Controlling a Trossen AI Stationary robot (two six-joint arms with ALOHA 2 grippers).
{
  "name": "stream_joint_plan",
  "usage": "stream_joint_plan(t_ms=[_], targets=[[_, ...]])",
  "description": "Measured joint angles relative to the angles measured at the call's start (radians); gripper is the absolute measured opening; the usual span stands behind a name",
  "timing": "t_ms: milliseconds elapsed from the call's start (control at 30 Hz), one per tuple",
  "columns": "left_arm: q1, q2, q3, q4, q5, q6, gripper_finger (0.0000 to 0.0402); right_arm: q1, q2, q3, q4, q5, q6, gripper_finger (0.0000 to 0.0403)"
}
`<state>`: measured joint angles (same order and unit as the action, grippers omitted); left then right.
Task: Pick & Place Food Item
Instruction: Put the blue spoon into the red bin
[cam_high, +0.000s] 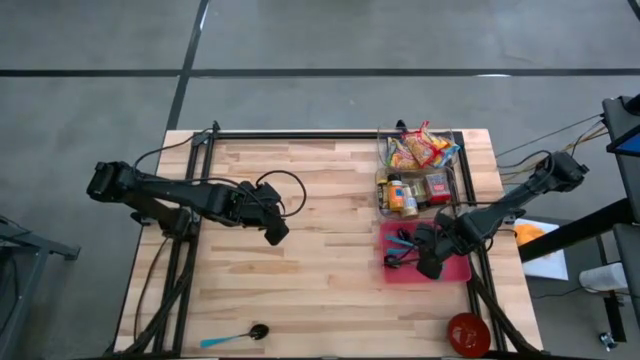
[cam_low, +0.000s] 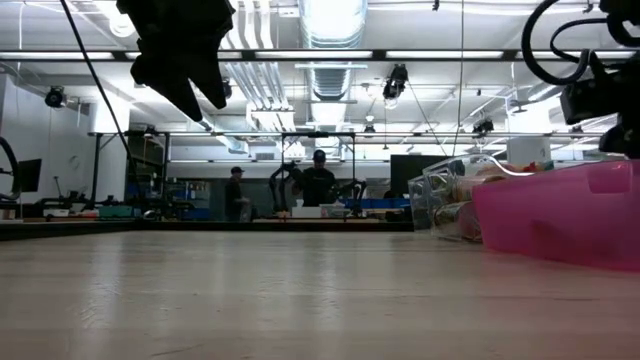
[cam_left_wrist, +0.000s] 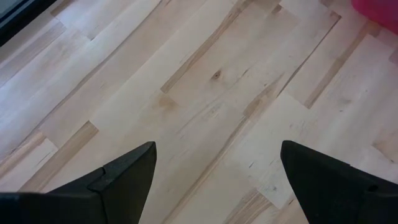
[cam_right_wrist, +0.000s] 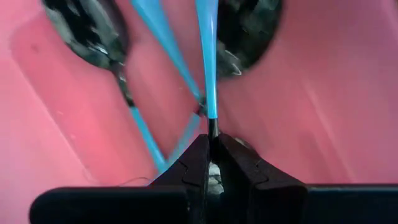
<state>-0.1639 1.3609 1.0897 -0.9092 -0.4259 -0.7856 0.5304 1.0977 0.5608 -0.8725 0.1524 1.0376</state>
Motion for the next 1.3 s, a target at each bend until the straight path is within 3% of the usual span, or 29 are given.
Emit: stream_joint_plan(t_ms=[400, 767, 1067, 1300], targets=[[0.0, 0.0, 0.0, 0.0, 0.0, 0.0, 0.0349, 0.0, 0.026, -0.015, 0.053, 0.004, 0.003, 0.0033], [0.0, 0.0, 0.0, 0.0, 0.0, 0.0, 0.0349, 0.0, 0.024, -0.015, 0.072, 0.005, -0.047, 0.0144], [0.0, 0.0, 0.0, 0.0, 0.0, 0.0, 0.0349, 0.0, 0.023, -0.015, 0.108, 0.011, -0.05, 0.0156], [0.0, 0.0, 0.0, 0.0, 0.0, 0.0, 0.0349, 0.0, -0.005, 0.01, 0.202, 0.173, -0.157, 0.0156]])
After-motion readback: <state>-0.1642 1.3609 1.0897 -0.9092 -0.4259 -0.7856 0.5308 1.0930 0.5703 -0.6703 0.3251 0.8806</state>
